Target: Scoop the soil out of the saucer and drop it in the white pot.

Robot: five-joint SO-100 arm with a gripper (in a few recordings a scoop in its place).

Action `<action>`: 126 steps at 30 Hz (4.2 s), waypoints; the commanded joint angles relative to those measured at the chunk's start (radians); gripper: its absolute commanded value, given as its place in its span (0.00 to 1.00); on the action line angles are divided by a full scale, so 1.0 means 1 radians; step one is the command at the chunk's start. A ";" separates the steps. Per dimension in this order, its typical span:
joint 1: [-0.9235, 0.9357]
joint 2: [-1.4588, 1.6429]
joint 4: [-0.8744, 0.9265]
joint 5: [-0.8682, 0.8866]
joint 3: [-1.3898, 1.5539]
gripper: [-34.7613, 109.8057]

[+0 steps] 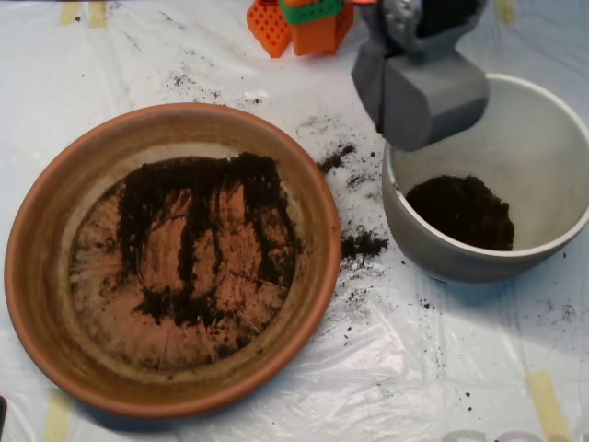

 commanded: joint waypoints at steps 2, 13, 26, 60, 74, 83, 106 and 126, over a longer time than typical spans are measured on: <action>-0.112 -0.058 0.054 -0.049 -0.195 0.24; -0.124 -0.101 0.106 -0.063 -0.198 0.47; -0.046 -0.023 0.110 0.003 -0.196 0.50; 0.681 -0.169 -0.336 -0.038 0.733 0.64; 0.762 -0.376 -0.195 -0.101 0.476 0.64; 0.775 -0.410 -0.258 -0.166 0.417 0.65; 0.802 -0.394 -0.443 -0.287 0.609 0.64; 0.713 -0.499 -0.299 -0.270 0.431 0.63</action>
